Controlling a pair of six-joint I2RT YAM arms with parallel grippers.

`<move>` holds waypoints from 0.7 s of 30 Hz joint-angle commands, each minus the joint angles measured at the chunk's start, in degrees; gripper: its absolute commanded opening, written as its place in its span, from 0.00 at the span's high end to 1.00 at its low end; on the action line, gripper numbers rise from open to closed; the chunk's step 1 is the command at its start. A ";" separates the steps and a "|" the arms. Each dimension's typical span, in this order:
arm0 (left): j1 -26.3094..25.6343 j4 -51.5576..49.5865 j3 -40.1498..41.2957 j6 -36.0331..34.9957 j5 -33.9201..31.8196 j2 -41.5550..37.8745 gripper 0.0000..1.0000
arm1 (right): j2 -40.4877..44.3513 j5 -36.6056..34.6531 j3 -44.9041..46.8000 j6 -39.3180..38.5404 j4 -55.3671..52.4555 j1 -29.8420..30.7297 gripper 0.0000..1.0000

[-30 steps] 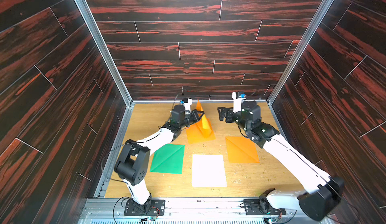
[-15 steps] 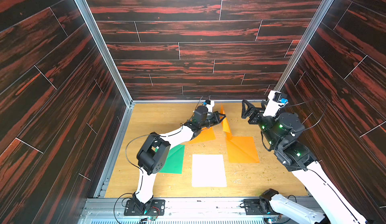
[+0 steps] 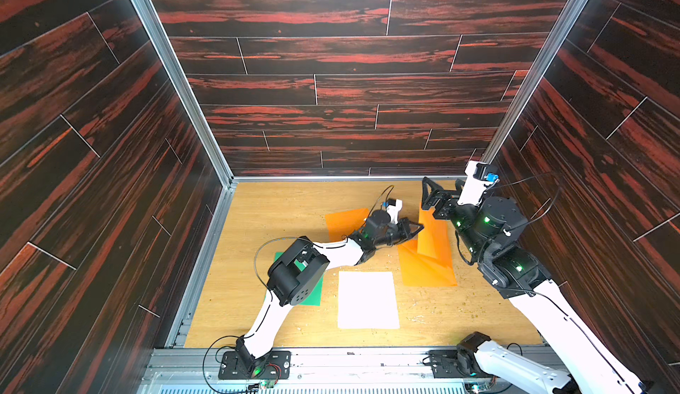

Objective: Sort the scattered colored papers by color
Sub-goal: Place the colored paper.

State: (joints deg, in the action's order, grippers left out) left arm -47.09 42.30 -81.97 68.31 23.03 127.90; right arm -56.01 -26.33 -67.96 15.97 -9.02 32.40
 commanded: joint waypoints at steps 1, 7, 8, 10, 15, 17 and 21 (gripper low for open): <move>0.43 6.59 3.98 3.87 -2.01 2.00 1.00 | -1.21 2.03 0.66 0.93 0.32 0.02 0.02; 0.25 8.98 7.31 5.99 -3.49 4.02 1.00 | -2.85 4.26 0.45 1.55 0.33 0.02 0.02; 0.16 9.11 7.57 6.12 -3.64 4.09 1.00 | -2.89 4.48 0.45 1.61 0.36 -0.02 0.02; -0.23 9.29 8.42 6.04 -4.47 3.78 1.00 | -3.21 4.80 0.55 1.71 0.42 0.02 0.02; -1.03 9.81 10.15 6.63 -6.36 3.52 1.00 | -3.77 5.71 0.76 2.09 0.34 0.03 0.02; -1.48 10.06 11.22 7.39 -7.69 3.36 1.00 | -3.81 5.93 0.86 2.23 0.23 0.03 0.02; -2.89 7.41 12.14 6.71 -9.82 2.42 1.00 | -3.80 6.27 1.08 2.50 0.39 0.07 0.02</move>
State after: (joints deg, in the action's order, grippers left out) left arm -48.95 50.61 -70.54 75.44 15.70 132.75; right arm -59.75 -20.69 -67.83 17.85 -9.10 32.40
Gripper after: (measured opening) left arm 0.057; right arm 0.982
